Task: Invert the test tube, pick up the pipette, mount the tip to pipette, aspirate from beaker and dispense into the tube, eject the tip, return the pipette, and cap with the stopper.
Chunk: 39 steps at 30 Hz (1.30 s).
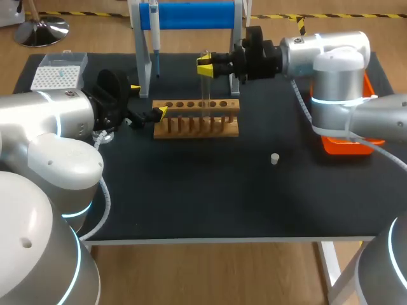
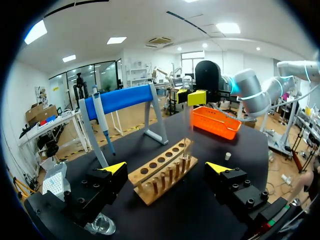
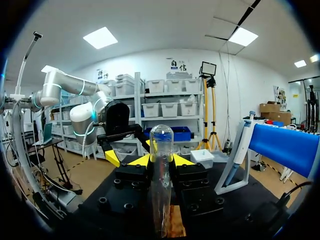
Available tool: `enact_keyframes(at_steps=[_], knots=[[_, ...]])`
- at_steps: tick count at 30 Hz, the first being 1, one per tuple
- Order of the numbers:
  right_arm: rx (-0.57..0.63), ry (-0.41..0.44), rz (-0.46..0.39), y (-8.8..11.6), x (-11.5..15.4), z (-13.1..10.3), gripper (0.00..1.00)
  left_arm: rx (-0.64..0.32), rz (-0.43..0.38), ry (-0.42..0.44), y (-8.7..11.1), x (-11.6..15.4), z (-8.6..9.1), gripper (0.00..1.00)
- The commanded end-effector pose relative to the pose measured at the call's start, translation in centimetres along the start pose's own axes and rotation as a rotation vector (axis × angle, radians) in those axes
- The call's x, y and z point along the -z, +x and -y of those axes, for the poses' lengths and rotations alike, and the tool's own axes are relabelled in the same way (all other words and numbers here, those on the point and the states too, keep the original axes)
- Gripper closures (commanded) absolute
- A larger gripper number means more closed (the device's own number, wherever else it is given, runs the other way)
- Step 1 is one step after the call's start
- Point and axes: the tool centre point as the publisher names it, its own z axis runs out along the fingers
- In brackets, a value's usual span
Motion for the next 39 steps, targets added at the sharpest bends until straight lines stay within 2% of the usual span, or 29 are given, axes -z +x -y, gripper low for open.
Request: enact_keyframes(at_steps=[1,5,13,23,29,39], knots=[[-0.065,0.003,0.011,0.4,0.5,-0.1,1.0,0.0,-0.003,-0.002,-0.1,0.0,0.0,0.0],[-0.205,0.005,0.026,1.2,1.1,-0.7,1.0,0.0,-0.003,-0.002,-0.1,0.0,0.0,0.0],[-0.491,0.072,0.034,1.6,2.2,-0.5,1.0,0.0,-0.003,-0.002,-0.1,0.0,0.0,0.0],[-0.874,0.021,0.023,1.4,3.3,0.0,1.0,0.0,-0.003,-0.002,-0.1,0.0,0.0,0.0],[-1.021,0.002,-0.022,1.6,3.7,0.2,1.0,0.0,-0.003,-0.002,-0.1,0.0,0.0,0.0],[-1.175,0.072,-0.092,2.5,4.3,0.8,1.0,0.0,-0.003,-0.002,-0.1,0.0,0.0,0.0]])
